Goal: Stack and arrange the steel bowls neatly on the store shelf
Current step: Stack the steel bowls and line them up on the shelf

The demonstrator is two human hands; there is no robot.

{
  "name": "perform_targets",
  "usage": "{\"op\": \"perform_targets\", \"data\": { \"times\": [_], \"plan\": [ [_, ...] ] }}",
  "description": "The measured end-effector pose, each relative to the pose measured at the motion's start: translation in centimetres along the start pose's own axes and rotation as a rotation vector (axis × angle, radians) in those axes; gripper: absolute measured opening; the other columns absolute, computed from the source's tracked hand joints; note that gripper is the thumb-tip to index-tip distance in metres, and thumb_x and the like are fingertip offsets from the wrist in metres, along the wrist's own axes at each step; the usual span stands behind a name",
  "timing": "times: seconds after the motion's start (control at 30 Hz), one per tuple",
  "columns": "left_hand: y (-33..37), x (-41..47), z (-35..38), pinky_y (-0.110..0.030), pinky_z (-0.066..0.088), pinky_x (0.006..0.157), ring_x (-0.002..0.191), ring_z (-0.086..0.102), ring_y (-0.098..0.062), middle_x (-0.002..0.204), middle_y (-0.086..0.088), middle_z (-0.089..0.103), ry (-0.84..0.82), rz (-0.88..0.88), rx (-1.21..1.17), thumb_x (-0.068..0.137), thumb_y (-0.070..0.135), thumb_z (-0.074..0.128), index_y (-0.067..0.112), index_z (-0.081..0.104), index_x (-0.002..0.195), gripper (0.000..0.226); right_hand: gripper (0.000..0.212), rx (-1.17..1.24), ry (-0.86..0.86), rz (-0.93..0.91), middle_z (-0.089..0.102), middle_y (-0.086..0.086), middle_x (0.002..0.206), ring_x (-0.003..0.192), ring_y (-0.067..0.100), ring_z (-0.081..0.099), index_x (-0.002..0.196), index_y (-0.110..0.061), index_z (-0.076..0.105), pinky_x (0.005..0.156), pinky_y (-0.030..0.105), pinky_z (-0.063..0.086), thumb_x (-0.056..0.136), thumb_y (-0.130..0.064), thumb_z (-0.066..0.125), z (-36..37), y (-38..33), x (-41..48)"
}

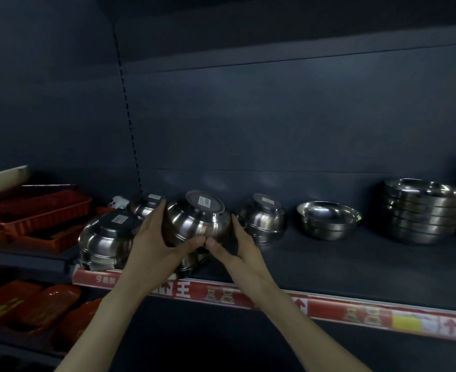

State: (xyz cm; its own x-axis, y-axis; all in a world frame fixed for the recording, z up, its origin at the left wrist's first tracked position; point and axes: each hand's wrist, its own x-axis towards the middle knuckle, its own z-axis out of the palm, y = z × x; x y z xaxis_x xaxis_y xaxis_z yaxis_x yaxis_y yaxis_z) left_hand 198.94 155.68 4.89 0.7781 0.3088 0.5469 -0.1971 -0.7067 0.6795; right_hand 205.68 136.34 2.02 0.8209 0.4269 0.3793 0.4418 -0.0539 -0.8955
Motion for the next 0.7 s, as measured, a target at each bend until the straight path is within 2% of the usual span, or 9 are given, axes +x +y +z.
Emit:
{"op": "perform_targets", "data": {
  "times": [0.1, 0.17, 0.3, 0.37, 0.43, 0.47, 0.63, 0.67, 0.7],
  "plan": [
    [1.9, -0.5, 1.7, -0.039, 0.037, 0.121, 0.152, 0.037, -0.012, 0.167, 0.007, 0.036, 0.013, 0.002, -0.042, 0.066, 0.078, 0.077, 0.031, 0.025, 0.167, 0.123, 0.078, -0.013, 0.084, -0.059, 0.051, -0.020, 0.156, 0.146, -0.002, 0.043, 0.158, -0.051, 0.040, 0.125, 0.037, 0.038, 0.089, -0.070, 0.073, -2.3, -0.1, -0.7],
    [3.4, -0.9, 3.0, -0.038, 0.034, 0.123, 0.154, 0.033, -0.012, 0.170, 0.007, 0.030, 0.003, 0.008, -0.072, 0.067, 0.085, 0.072, 0.031, 0.018, 0.169, 0.127, 0.073, -0.038, 0.112, -0.073, 0.054, -0.021, 0.152, 0.144, -0.005, 0.044, 0.156, -0.052, 0.043, 0.123, 0.035, 0.039, 0.091, -0.065, 0.074, -4.3, -0.6, -1.2],
    [5.7, -0.9, 5.3, -0.045, 0.041, 0.122, 0.147, 0.042, -0.010, 0.162, 0.011, 0.040, -0.059, 0.087, -0.121, 0.070, 0.095, 0.062, 0.041, 0.025, 0.165, 0.116, 0.062, -0.100, 0.154, -0.076, 0.063, -0.026, 0.142, 0.139, -0.004, 0.051, 0.146, -0.065, 0.047, 0.119, 0.034, 0.042, 0.091, -0.064, 0.075, -8.9, -1.4, -2.7],
    [7.0, -1.0, 6.4, -0.045, 0.041, 0.122, 0.147, 0.041, -0.008, 0.161, 0.012, 0.040, -0.091, 0.119, -0.140, 0.072, 0.095, 0.060, 0.043, 0.025, 0.165, 0.113, 0.064, -0.082, 0.198, -0.072, 0.066, -0.029, 0.138, 0.134, -0.007, 0.056, 0.149, -0.058, 0.049, 0.118, 0.033, 0.044, 0.092, -0.058, 0.077, -11.1, -1.9, -3.5],
    [8.3, -1.0, 7.6, -0.036, 0.039, 0.121, 0.147, 0.040, -0.003, 0.161, 0.015, 0.038, -0.125, 0.148, -0.169, 0.073, 0.093, 0.061, 0.042, 0.023, 0.166, 0.112, 0.075, -0.098, 0.254, -0.078, 0.067, -0.024, 0.140, 0.136, -0.002, 0.059, 0.156, -0.041, 0.049, 0.120, 0.041, 0.045, 0.090, -0.060, 0.078, -13.3, -2.5, -4.3],
    [8.9, -1.0, 8.1, -0.030, 0.037, 0.119, 0.145, 0.039, 0.000, 0.161, 0.017, 0.038, -0.140, 0.161, -0.186, 0.074, 0.090, 0.062, 0.041, 0.022, 0.167, 0.112, 0.074, -0.120, 0.269, -0.087, 0.069, -0.021, 0.140, 0.136, 0.001, 0.060, 0.155, -0.038, 0.051, 0.120, 0.044, 0.045, 0.090, -0.061, 0.078, -14.4, -2.9, -4.7],
    [12.1, -1.1, 10.4, 0.005, 0.033, 0.098, 0.130, 0.039, 0.025, 0.150, 0.023, 0.044, -0.161, 0.219, -0.264, 0.079, 0.073, 0.070, 0.039, 0.031, 0.165, 0.101, 0.064, -0.218, 0.305, -0.087, 0.072, -0.020, 0.135, 0.129, 0.004, 0.065, 0.151, -0.038, 0.056, 0.116, 0.047, 0.049, 0.094, -0.058, 0.075, -19.0, -4.9, -6.5],
    [12.6, -1.1, 10.8, 0.004, 0.034, 0.100, 0.129, 0.042, 0.024, 0.148, 0.023, 0.045, -0.161, 0.224, -0.293, 0.078, 0.073, 0.071, 0.039, 0.033, 0.165, 0.100, 0.061, -0.234, 0.304, -0.090, 0.072, -0.020, 0.133, 0.128, 0.004, 0.066, 0.150, -0.039, 0.056, 0.116, 0.046, 0.049, 0.095, -0.056, 0.075, -19.7, -5.4, -6.9],
    [13.1, -1.2, 11.2, -0.003, 0.037, 0.107, 0.130, 0.045, 0.019, 0.147, 0.024, 0.046, -0.162, 0.230, -0.320, 0.079, 0.074, 0.072, 0.041, 0.035, 0.164, 0.099, 0.056, -0.248, 0.301, -0.092, 0.073, -0.020, 0.133, 0.127, 0.004, 0.066, 0.148, -0.041, 0.057, 0.116, 0.046, 0.049, 0.096, -0.053, 0.075, -20.3, -5.8, -7.3]
  ]
}}
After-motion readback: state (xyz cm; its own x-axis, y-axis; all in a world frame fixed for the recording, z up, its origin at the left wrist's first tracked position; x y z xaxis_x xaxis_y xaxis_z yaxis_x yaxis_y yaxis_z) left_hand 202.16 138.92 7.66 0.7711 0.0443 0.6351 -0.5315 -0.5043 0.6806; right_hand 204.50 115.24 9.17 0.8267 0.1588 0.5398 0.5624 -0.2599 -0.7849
